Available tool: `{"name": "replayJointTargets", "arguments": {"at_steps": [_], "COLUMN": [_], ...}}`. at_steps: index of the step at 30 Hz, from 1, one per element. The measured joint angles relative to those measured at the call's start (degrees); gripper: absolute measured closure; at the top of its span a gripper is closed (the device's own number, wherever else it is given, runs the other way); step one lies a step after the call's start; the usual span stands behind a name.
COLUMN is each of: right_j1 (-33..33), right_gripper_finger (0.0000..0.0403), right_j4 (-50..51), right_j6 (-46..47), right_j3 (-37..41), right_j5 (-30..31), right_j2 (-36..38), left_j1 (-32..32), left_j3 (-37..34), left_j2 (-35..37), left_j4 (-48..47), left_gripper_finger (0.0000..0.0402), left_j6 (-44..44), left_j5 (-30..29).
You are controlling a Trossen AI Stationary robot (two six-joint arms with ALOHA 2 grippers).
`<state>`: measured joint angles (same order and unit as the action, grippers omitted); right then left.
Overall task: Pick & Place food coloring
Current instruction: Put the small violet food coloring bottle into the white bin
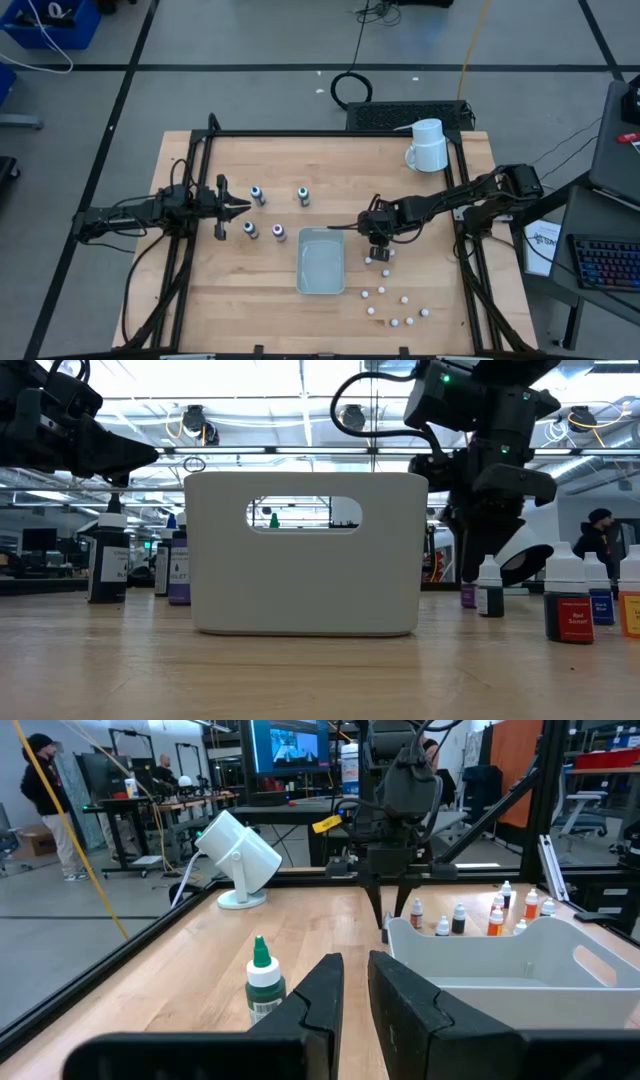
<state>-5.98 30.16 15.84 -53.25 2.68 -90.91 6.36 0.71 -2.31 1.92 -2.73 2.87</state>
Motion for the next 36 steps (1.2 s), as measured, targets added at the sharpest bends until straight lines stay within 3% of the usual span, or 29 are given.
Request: {"name": "replayJointTargets", "arguments": {"at_steps": [15,36], "right_j1": [0.00,0.00], "right_gripper_finger": [0.0276,0.0289], "right_j4": [0.93,1.82], "right_j6": [-0.02,-0.20], "right_j3": [0.02,0.02], "right_j5": [-0.02,0.02], "right_j2": [0.00,0.00], "left_j1": [-0.01,0.00], "left_j3": [0.00,0.00], "left_j2": [0.00,0.00], "left_j4": [0.00,0.01], "left_gripper_finger": [0.0344,0.0344], "left_j6": [-0.01,0.00], "left_j5": [0.01,0.01]}}
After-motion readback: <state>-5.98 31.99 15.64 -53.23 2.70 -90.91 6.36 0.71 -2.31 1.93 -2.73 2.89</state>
